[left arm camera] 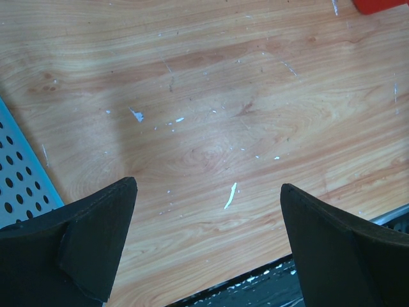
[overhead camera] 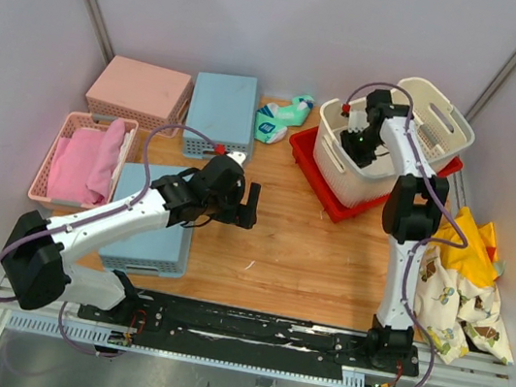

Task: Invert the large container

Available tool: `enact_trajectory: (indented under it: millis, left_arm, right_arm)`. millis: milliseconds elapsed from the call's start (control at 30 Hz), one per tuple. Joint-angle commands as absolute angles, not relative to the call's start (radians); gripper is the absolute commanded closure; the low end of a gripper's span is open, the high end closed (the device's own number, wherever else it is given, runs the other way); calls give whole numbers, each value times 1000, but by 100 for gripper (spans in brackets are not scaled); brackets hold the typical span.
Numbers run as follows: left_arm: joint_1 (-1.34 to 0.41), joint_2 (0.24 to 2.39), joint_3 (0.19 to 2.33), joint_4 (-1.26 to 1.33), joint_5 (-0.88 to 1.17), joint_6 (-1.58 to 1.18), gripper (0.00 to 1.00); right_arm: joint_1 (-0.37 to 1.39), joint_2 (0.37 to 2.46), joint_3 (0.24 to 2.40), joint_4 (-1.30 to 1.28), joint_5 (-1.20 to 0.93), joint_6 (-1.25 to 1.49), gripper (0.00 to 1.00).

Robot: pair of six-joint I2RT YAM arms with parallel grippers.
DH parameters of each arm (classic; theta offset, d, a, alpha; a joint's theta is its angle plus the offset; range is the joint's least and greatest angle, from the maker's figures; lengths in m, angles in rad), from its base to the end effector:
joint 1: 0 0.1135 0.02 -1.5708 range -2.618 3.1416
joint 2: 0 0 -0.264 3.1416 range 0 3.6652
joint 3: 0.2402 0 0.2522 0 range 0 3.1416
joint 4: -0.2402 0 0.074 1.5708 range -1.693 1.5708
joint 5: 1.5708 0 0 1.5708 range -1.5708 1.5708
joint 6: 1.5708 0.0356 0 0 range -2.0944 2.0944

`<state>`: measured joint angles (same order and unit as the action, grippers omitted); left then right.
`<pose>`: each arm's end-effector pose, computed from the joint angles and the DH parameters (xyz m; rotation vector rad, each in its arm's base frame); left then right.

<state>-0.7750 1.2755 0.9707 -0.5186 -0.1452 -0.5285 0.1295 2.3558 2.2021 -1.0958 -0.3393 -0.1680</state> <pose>0.1958 -0.1846 0.2697 0.2298 2.4182 -0.4371 0.4862 0.0753 0.2200 -0.4880 2.7363 0.4672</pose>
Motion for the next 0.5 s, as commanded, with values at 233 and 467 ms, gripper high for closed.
enact_trajectory:
  millis: [233,467]
  left_arm:
    - [-782,1287,1011,-518,-150,-546,1]
    - [-781,1254,1002,-503,-135,-553,1]
  right_arm:
    - [134,2149,2185,-1085,-290,-143,100]
    - [135,1958,2194,-1068,-283,-87,100]
